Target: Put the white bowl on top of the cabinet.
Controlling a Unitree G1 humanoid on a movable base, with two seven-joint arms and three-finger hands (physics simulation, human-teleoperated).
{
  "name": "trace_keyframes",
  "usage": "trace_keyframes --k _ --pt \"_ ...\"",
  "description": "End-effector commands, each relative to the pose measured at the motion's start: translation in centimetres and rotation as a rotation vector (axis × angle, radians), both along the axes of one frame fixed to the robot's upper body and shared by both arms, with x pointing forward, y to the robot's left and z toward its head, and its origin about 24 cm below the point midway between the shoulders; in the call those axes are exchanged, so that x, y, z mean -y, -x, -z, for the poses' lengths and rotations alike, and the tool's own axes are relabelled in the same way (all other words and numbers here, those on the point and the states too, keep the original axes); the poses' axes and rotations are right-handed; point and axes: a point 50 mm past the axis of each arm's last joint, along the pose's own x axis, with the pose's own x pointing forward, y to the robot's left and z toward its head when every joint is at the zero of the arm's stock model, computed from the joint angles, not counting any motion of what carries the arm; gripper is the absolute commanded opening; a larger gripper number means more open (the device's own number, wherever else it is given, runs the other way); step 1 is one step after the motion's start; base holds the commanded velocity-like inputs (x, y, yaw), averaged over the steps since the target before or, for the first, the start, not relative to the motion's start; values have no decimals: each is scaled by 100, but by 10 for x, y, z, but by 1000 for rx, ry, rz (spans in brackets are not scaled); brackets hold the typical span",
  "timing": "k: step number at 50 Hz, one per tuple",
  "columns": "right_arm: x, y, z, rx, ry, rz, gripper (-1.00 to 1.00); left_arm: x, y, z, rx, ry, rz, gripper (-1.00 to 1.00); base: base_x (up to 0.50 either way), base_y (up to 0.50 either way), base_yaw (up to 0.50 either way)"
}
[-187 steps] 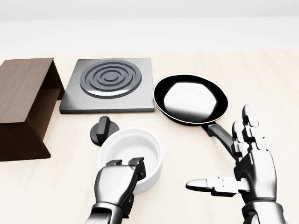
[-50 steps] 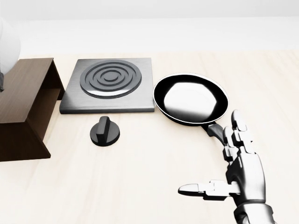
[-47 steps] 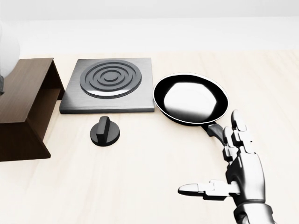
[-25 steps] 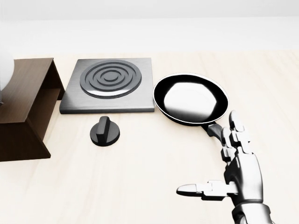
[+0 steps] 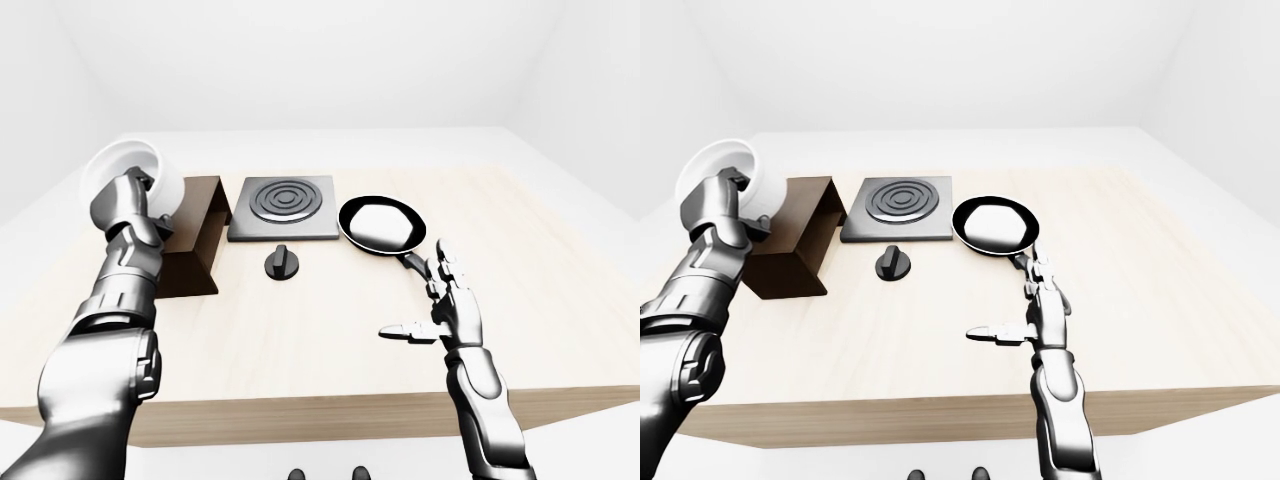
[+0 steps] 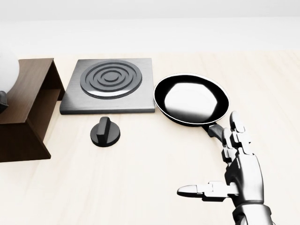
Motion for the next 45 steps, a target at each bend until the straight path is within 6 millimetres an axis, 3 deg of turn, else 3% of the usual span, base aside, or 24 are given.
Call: trace_keyframes --k 1,45 --pt "1 1 -1 3 -1 3 100 6 -3 -8 45 -57 -9 -100 0 0 0" --pt "1 1 -3 7 -1 5 100 13 -1 14 2 -39 -14 -100 0 0 0"
